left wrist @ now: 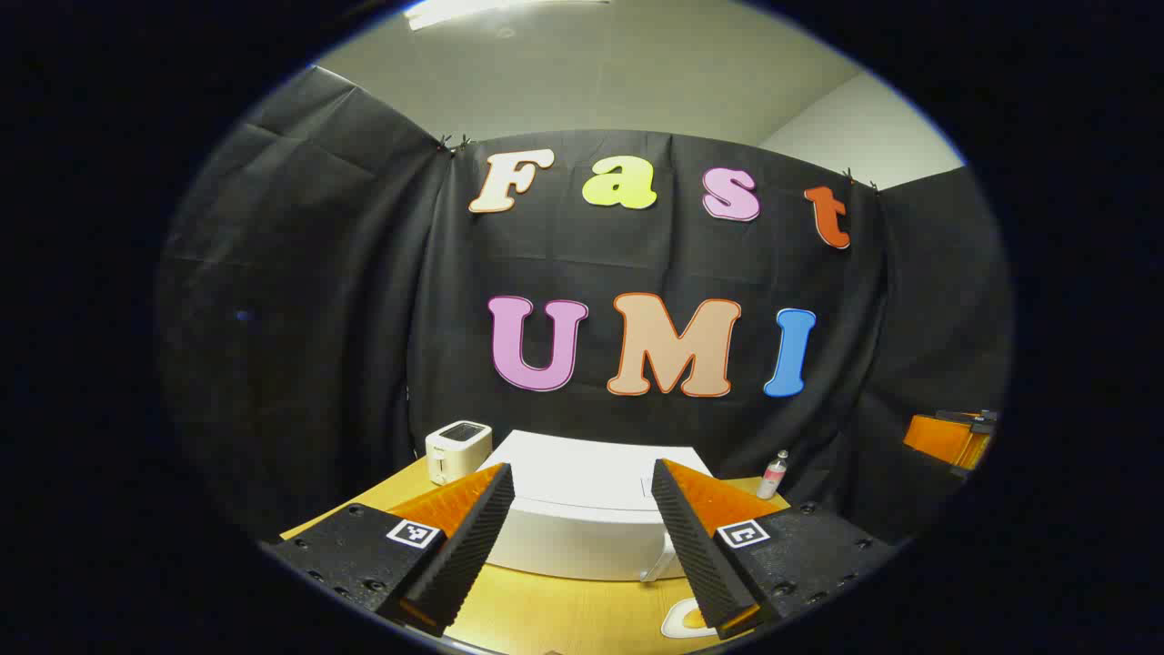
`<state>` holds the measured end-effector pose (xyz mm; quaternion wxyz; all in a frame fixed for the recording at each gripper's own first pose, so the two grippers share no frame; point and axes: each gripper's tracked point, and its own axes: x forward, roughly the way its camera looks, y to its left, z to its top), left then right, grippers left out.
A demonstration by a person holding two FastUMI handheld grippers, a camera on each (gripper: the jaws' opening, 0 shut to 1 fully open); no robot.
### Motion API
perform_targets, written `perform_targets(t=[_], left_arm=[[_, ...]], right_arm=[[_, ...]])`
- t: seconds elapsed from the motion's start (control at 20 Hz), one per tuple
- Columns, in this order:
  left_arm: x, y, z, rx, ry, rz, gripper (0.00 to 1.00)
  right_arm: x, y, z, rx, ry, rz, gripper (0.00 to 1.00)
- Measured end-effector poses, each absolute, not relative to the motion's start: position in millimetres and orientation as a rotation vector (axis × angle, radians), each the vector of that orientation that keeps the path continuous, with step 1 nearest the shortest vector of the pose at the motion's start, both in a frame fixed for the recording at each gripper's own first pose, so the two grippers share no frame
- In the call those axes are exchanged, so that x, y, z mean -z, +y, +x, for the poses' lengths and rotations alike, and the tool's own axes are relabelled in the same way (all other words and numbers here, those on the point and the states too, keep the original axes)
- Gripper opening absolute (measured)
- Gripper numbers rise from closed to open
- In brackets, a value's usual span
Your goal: Open the microwave oven with the left hand, put the food in, and close the microwave oven.
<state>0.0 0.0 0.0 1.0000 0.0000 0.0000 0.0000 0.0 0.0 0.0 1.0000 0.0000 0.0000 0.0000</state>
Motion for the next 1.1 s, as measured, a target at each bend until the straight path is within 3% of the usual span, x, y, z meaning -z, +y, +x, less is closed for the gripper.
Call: perform_targets(t=[0.2,0.25,0.3,0.55,0.6,0.95,1.05,1.1], left_arm=[[0,-8,5,0.008,0.005,-0.022,0.95],[-2,-9,6,0.006,0.002,-0.014,0.95],[-3,-10,6,0.006,-0.002,-0.004,0.95],[-6,-23,15,0.034,-0.015,0.001,0.91],[-6,-25,17,0.036,-0.015,-0.002,0.95],[4,-37,21,0.054,0.004,0.007,0.95],[11,-39,22,0.058,0.016,0.005,0.91],[14,-41,23,0.060,0.022,0.003,0.94]], right_arm=[[7,-16,11,0.025,0.014,-0.037,0.92],[9,-16,14,0.023,0.018,-0.040,0.96],[10,-17,16,0.018,0.022,-0.045,0.92],[12,-22,23,0.017,0.028,-0.065,0.92],[12,-24,25,0.018,0.025,-0.065,0.92],[15,-34,35,0.028,0.030,-0.062,0.92],[18,-32,36,0.024,0.036,-0.060,0.92],[20,-32,37,0.023,0.040,-0.060,0.96]])
